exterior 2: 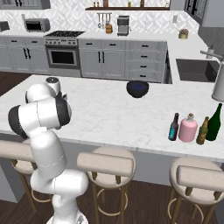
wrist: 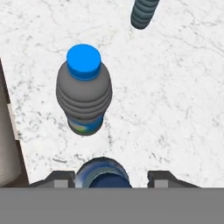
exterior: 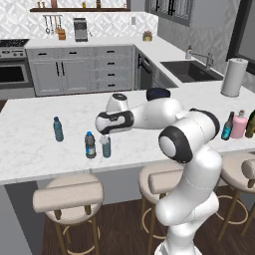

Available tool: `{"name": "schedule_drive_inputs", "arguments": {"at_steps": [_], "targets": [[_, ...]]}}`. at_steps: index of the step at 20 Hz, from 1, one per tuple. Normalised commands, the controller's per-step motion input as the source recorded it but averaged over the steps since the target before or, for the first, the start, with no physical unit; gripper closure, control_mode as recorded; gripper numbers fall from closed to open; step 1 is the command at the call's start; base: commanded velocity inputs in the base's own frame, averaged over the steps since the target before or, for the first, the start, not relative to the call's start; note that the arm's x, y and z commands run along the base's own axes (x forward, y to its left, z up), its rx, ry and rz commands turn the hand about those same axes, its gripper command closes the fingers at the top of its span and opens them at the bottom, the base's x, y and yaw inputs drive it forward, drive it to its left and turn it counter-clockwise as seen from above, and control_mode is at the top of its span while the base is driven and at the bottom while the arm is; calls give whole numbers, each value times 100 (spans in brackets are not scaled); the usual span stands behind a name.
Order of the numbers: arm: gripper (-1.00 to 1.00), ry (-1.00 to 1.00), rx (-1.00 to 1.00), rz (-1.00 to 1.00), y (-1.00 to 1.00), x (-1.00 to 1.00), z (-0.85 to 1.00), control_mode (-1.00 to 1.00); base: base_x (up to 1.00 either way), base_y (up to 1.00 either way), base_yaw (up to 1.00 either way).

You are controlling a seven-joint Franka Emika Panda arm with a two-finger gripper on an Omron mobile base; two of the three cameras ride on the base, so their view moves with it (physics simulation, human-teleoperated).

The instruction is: Move the plastic bottles in the middle to the plastics group, and the glass bottles in the middle to the glass group.

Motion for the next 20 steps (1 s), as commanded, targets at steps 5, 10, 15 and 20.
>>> {"name": "schedule_drive_inputs", "arguments": {"at_steps": [5, 10, 15, 20], "targets": [[-100, 0, 8, 1, 0, -1, 49, -100, 0, 0, 0], [-100, 1, 3, -1, -14, -2, 67, -100, 0, 0, 0], [-100, 6, 0, -20, -48, 4, 47, -100, 0, 0, 0], [-100, 13, 0, -44, -74, 3, 11, -100, 0, 0, 0]]}}
